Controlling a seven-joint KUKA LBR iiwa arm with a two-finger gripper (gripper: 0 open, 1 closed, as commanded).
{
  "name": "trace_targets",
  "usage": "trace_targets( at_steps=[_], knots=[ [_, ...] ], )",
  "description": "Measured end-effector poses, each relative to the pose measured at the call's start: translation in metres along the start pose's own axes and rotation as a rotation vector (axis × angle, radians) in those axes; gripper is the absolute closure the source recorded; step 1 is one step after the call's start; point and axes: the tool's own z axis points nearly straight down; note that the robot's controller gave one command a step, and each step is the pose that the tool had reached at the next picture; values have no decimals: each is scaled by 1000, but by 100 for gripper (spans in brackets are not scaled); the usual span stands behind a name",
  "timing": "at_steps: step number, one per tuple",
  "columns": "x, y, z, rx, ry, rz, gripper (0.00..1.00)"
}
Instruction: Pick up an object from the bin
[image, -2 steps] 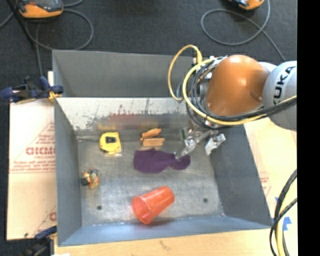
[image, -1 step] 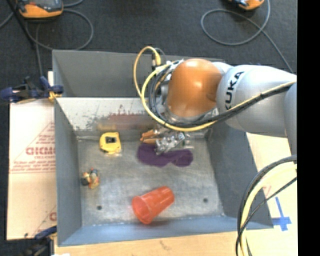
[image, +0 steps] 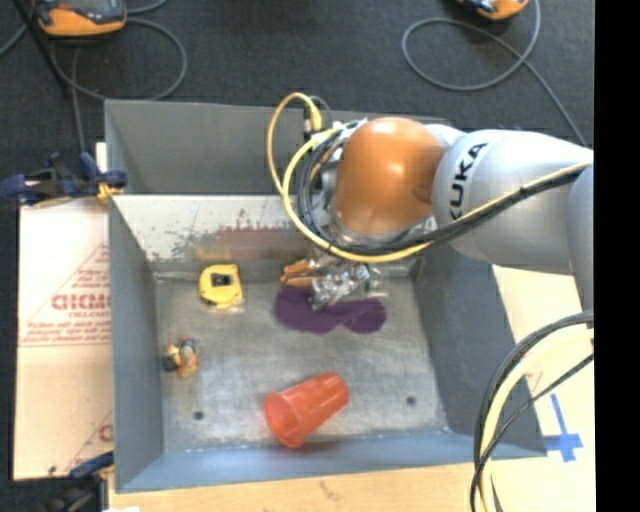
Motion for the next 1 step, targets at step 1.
trace_targets(
  at_steps=[1],
  knots=[
    [-19, 3, -26, -17, -9, -16, 100]
  ],
)
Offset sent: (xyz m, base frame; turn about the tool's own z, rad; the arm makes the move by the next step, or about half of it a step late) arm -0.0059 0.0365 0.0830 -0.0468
